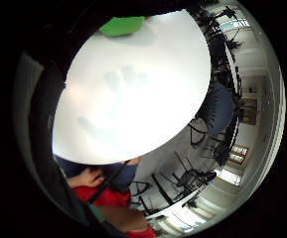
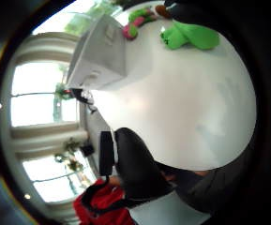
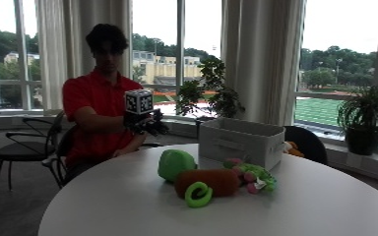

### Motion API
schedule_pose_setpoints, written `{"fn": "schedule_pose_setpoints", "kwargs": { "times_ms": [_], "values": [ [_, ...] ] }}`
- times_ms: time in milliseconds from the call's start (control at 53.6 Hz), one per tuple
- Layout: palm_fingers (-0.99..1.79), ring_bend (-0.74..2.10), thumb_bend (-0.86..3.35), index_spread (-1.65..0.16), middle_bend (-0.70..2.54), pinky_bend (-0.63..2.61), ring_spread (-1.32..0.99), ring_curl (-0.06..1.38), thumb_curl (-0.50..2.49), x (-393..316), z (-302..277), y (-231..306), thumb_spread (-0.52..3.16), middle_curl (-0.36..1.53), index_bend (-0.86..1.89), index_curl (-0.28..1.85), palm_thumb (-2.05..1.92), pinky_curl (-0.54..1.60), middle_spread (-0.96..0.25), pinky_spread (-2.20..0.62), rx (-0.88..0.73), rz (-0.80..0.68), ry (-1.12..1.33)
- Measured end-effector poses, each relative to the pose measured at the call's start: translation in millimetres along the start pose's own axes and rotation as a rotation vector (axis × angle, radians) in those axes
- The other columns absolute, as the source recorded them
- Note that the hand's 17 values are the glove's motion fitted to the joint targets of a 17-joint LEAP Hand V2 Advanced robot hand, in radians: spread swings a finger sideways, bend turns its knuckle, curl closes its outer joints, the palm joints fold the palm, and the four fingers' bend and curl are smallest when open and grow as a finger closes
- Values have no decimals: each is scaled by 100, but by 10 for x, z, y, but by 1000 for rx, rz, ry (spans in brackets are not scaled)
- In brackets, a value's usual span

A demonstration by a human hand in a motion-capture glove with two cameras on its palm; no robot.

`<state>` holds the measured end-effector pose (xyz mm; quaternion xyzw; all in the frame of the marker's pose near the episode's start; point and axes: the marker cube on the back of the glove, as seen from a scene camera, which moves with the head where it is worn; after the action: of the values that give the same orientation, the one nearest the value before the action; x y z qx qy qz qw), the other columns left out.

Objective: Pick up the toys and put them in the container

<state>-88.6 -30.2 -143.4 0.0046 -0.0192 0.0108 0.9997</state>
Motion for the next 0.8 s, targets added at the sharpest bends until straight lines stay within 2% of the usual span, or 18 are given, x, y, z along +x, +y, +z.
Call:
{"fn": "schedule_pose_setpoints", "kwargs": {
  "times_ms": [429,802],
  "values": [
    [-2,18,-8,-36,19,41,-14,19,15,124,-136,-15,107,32,19,34,-10,29,-15,5,-9,52,32],
    [-4,17,-6,-36,18,41,-13,21,18,31,-146,19,109,32,19,37,-7,32,-14,5,-1,25,55]
  ]
}}
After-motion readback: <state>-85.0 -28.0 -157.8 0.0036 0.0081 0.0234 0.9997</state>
